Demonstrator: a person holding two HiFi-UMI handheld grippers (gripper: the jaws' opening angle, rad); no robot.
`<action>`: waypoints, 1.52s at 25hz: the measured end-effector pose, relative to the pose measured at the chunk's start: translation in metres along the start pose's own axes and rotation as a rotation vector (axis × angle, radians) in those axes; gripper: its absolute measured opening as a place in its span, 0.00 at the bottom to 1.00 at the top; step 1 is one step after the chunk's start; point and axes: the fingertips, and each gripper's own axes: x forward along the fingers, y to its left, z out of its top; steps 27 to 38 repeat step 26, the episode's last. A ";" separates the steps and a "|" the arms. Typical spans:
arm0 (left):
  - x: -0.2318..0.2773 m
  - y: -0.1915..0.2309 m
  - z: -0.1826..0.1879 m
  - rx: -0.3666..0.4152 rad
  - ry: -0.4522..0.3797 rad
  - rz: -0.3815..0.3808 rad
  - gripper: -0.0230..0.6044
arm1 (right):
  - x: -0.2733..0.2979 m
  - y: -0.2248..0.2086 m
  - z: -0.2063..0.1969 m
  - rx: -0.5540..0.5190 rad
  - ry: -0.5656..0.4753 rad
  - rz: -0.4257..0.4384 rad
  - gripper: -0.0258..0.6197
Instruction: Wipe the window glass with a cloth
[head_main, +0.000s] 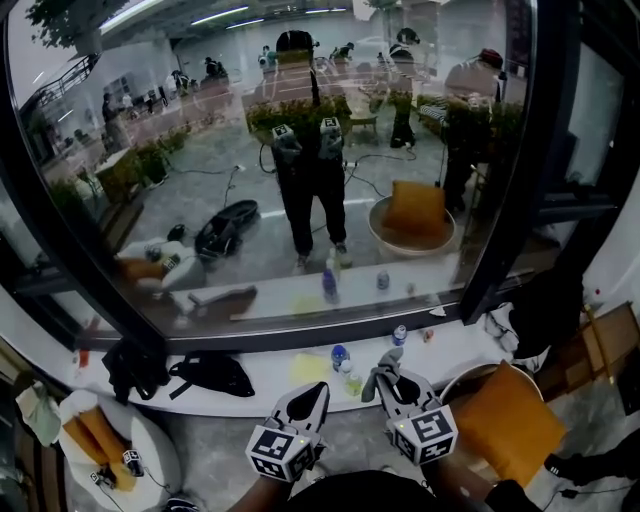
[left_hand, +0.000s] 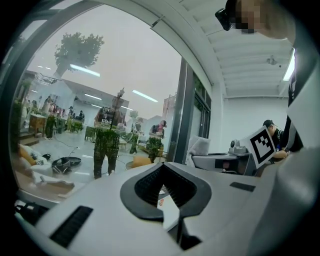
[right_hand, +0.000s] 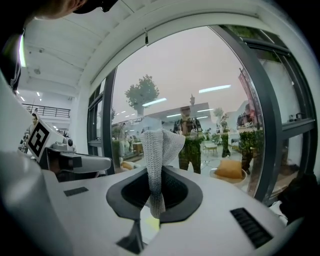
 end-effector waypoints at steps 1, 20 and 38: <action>0.002 -0.004 -0.001 0.002 0.001 -0.002 0.05 | -0.002 -0.003 -0.002 -0.001 0.002 0.001 0.12; 0.015 -0.041 -0.008 0.039 0.013 -0.022 0.05 | -0.026 -0.027 -0.011 -0.002 0.017 0.010 0.12; 0.017 -0.040 -0.006 0.049 0.012 -0.025 0.05 | -0.024 -0.030 -0.008 -0.008 0.004 0.005 0.12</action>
